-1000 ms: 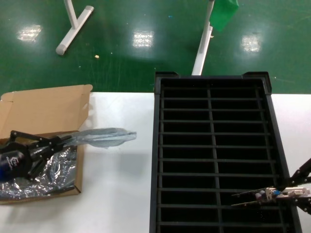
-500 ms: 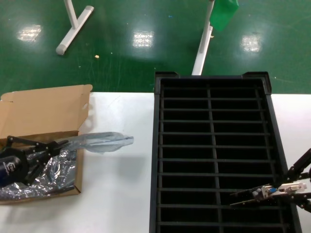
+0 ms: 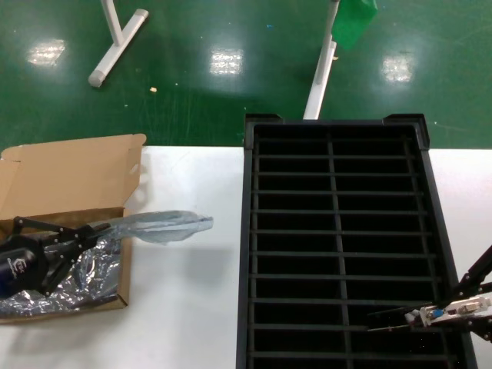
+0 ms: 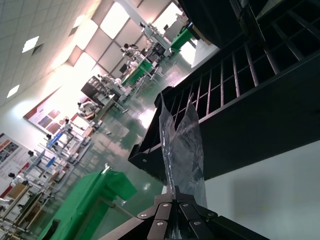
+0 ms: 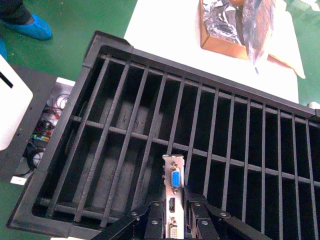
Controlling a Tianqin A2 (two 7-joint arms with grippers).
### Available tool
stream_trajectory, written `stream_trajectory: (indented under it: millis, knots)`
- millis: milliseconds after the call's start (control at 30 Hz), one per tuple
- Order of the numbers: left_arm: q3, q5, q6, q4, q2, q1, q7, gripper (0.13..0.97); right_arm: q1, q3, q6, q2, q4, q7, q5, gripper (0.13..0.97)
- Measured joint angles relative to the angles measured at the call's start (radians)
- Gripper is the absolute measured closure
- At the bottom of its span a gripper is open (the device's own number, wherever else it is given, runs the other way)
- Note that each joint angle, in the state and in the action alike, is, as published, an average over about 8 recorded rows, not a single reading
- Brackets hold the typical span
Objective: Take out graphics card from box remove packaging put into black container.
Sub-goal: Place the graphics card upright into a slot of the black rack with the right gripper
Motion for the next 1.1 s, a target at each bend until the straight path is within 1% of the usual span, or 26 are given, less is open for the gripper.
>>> stream_trajectory:
  millis: [200, 600, 833, 1100]
  knots:
    - [0.001, 0.004, 0.006, 0.021, 0.003, -0.006, 0.013, 0.955, 0.025, -0.018, -0.020, -0.022, 0.000, 0.029, -0.027, 0.895]
    - [0.010, 0.017, 0.025, 0.099, 0.000, -0.033, 0.054, 0.955, 0.112, -0.075, -0.075, -0.101, -0.028, 0.130, -0.096, 0.895]
    - [0.022, 0.018, 0.030, 0.139, -0.004, -0.051, 0.073, 0.955, 0.151, -0.106, -0.091, -0.134, -0.051, 0.155, -0.121, 0.895]
    - [0.033, 0.013, 0.032, 0.159, -0.007, -0.061, 0.083, 0.955, 0.174, -0.126, -0.095, -0.144, -0.062, 0.162, -0.130, 0.895]
